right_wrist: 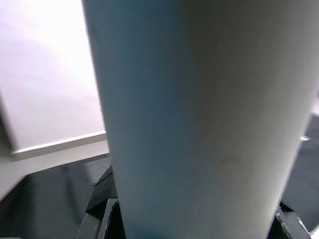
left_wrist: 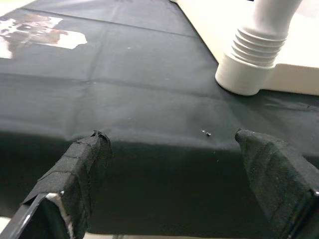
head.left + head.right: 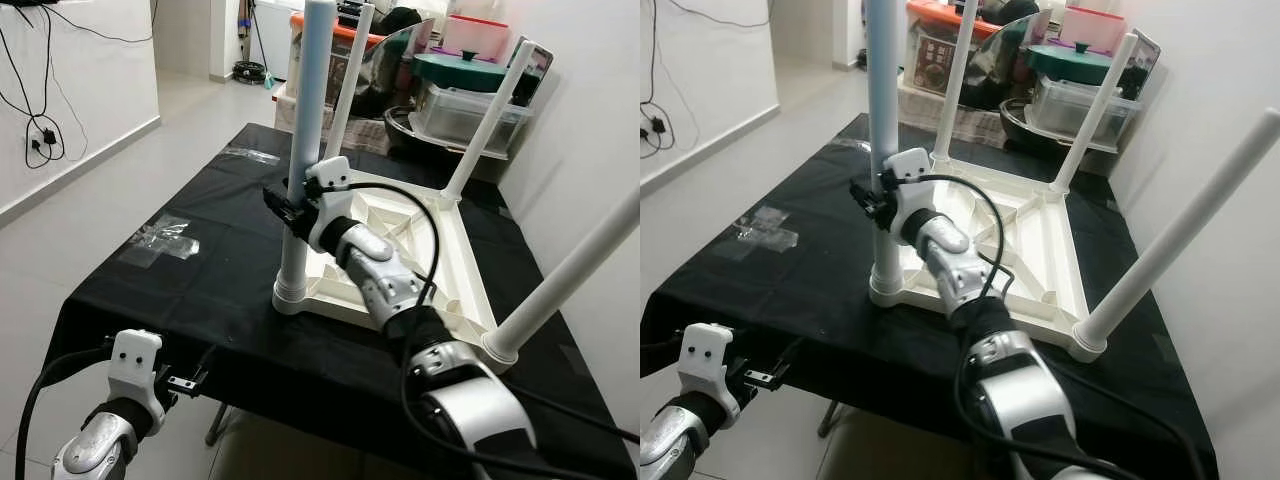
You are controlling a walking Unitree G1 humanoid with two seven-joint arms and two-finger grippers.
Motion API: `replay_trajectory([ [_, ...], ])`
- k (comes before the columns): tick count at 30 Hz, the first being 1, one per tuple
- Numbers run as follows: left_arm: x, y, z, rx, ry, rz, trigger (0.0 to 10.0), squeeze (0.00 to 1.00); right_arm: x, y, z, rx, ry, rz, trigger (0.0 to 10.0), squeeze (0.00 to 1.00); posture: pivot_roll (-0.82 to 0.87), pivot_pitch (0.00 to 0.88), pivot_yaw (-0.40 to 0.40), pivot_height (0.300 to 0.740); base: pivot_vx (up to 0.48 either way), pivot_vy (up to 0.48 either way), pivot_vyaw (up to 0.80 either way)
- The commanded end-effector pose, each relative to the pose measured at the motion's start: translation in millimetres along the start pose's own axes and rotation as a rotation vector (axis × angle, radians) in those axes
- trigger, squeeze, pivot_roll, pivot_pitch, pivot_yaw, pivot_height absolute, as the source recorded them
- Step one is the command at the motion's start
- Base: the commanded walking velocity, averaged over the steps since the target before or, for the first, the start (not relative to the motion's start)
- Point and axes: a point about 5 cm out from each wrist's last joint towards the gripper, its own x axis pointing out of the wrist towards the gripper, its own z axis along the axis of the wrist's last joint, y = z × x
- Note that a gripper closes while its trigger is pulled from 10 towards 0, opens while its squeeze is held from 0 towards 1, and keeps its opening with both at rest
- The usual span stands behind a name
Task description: Building children table
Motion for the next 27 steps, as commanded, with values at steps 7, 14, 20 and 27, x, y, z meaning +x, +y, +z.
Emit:
replay_trajectory([
  [7,-1.6,-4.7,-5.2,-0.015,0.023,-0.011,10.0,0.00,-4.6,16.2,-45.5,0.218,0.187,0.167,10.0,0.00,0.16,0.000,-0.202,0.740,0.000,0.000,0.00],
  [14,-2.8,-4.4,-5.9,-0.014,0.026,-0.006,10.0,0.00,-3.4,9.4,-51.3,0.232,0.182,0.001,10.0,0.00,0.16,0.000,-0.203,0.740,0.000,0.000,0.00],
  [20,-3.5,-3.9,-6.7,-0.016,0.027,0.003,10.0,0.00,-20.6,-11.3,-70.9,0.259,0.159,-0.467,10.0,0.00,0.15,0.000,-0.198,0.740,0.000,0.000,0.00],
  [27,-2.9,-0.2,-5.9,-0.012,0.027,0.009,10.0,0.00,-42.2,-23.1,-73.2,0.172,0.151,-0.820,10.0,0.00,0.15,0.000,-0.181,0.740,0.000,0.000,0.00],
])
